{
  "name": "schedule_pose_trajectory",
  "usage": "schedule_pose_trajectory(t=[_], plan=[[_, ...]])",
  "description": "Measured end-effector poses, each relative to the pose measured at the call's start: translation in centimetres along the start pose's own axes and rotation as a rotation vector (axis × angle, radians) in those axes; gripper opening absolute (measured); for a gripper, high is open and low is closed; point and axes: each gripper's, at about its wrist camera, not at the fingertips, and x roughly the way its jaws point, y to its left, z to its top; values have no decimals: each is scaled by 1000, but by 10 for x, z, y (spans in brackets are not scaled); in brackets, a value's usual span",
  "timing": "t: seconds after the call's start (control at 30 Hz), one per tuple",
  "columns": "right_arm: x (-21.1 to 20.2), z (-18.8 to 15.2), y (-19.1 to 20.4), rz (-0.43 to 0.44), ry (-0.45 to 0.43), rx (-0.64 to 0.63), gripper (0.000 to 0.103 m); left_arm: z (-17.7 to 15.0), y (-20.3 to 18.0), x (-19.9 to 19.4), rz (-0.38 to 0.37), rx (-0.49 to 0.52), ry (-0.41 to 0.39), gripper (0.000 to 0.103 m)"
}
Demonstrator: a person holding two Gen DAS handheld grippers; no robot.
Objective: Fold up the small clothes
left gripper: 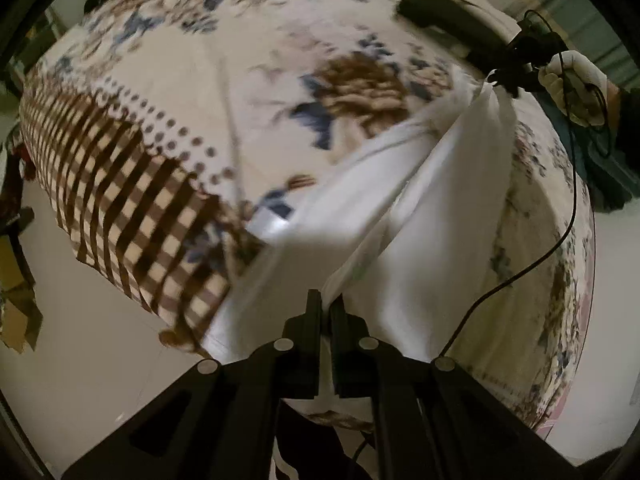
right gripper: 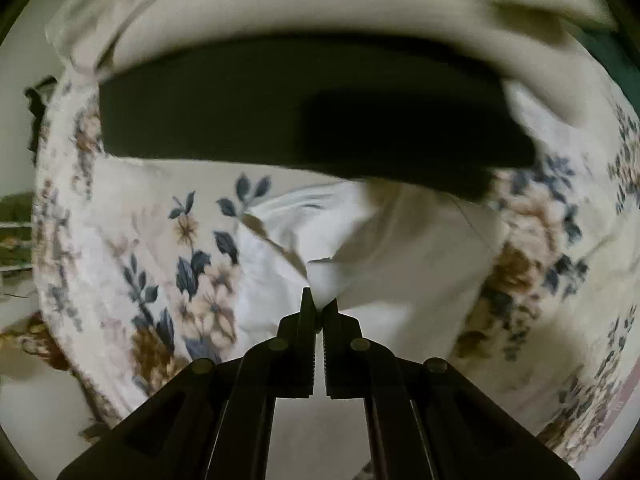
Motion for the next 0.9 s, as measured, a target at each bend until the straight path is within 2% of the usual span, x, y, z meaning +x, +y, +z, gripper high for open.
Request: schedule_pose_trajectory(t=[0.13,0.23,0.33,0.4,0.47,0.53,0.63,0.7,0.8,0.9], plan=[[27,9,31,-86,12,-23,3,10,29,24,-18,-23,30,2],[43,15,41,-118,18,-18,3,15,44,37,-40,-39,51,2],[52,16,37,-82,41,17,4,16,59,49,-88,-70,91,2],[45,5,28,-51,46,35,9,15,65,55,-97,-68,113,2],[31,-20,19,3,48,37,24,15,66,57,-116,-59,132,2],[18,-64,12,79,76,10,26,17,67,61,-128,-42,151,2],[18,-155,6,134,185,-43,26,19,66,64,-130,-14,170,3],[33,-236,6,180,308,-74,26,18,65,62,-118,5,174,3],[61,-340,14,212,459,-92,26,15,67,55,-135,0,185,3],[87,-418,9,254,539,-4,26,14,67,48,-155,-9,180,3]])
